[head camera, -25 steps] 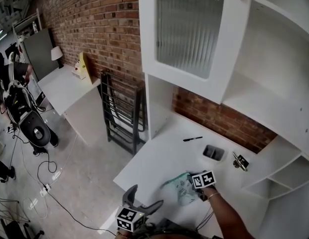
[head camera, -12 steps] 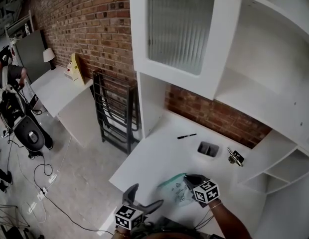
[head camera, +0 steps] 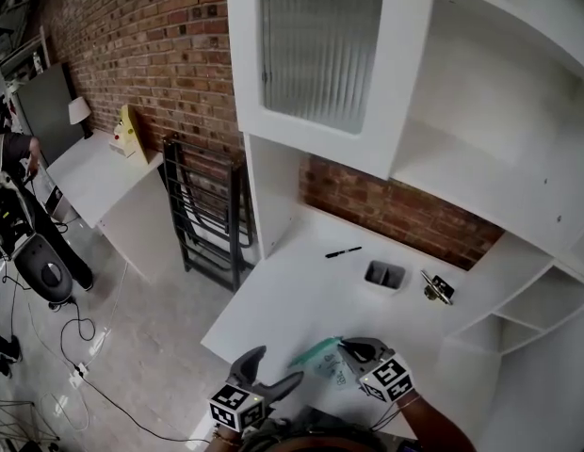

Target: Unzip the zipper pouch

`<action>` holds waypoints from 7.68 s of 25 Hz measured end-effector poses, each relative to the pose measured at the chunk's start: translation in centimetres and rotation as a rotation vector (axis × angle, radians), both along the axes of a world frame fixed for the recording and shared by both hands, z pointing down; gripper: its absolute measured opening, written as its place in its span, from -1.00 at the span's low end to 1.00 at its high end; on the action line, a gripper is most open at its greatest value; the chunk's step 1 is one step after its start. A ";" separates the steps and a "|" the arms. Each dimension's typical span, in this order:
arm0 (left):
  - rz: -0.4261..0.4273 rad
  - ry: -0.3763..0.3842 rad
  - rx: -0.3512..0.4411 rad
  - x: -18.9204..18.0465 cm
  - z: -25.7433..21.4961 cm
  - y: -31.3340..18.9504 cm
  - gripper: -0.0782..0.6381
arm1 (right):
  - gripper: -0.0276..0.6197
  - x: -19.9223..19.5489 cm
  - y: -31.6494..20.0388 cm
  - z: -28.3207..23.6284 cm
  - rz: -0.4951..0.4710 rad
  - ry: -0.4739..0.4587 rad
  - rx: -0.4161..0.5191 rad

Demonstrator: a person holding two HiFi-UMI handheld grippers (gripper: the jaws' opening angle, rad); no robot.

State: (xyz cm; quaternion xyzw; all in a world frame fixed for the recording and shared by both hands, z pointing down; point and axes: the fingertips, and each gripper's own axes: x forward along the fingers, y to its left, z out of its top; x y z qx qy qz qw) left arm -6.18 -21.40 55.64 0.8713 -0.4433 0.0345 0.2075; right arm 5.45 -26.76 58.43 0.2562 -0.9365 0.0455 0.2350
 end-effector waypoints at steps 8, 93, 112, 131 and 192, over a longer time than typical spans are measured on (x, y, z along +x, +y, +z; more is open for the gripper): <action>0.148 0.030 -0.014 2.8 -1.3 0.4 0.13 | -0.85 -1.7 3.6 -2.4 -0.127 0.140 0.255; 0.640 0.007 -0.196 13.2 -2.6 3.9 -0.74 | -0.73 0.4 10.1 -3.5 -0.231 0.171 0.170; 0.531 -0.060 -0.266 9.8 -1.4 2.4 -0.77 | -0.76 0.4 9.9 -4.1 -0.167 0.143 0.193; 0.425 -0.086 -0.261 7.2 -0.9 0.7 -0.77 | -0.76 0.7 9.4 -5.5 -0.121 0.084 0.173; 0.283 -0.144 -0.094 4.3 -0.7 -0.4 -0.76 | -0.76 5.7 7.1 -7.5 0.046 0.109 0.241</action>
